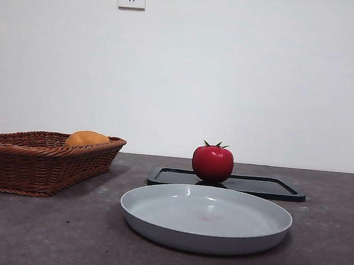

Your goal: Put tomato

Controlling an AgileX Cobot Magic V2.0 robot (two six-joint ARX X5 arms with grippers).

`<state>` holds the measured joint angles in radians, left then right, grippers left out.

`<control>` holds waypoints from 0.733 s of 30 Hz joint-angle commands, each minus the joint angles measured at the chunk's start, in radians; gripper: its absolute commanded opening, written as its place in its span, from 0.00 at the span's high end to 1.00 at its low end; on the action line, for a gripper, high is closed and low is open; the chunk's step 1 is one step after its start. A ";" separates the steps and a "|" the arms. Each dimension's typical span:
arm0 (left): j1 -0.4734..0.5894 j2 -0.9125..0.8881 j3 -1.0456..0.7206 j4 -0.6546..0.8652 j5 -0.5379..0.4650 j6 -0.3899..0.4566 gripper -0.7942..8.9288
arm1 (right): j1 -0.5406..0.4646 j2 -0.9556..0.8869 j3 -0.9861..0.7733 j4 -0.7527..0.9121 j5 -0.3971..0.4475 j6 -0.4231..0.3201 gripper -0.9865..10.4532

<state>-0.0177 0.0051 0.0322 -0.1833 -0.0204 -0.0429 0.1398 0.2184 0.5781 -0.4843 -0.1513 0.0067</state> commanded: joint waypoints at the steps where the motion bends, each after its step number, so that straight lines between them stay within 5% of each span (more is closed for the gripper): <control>1: 0.001 -0.002 -0.021 -0.006 0.001 0.007 0.89 | -0.077 -0.067 -0.166 0.164 0.013 -0.026 0.90; 10: 0.001 -0.002 -0.021 -0.006 0.000 0.007 0.89 | -0.185 -0.215 -0.507 0.287 0.028 -0.026 0.90; 22: 0.001 -0.002 -0.020 -0.004 0.000 0.006 0.89 | -0.198 -0.215 -0.567 0.304 0.144 0.014 0.90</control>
<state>-0.0177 0.0051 0.0322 -0.1833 -0.0204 -0.0425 -0.0555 0.0059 0.0216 -0.1822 -0.0132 0.0055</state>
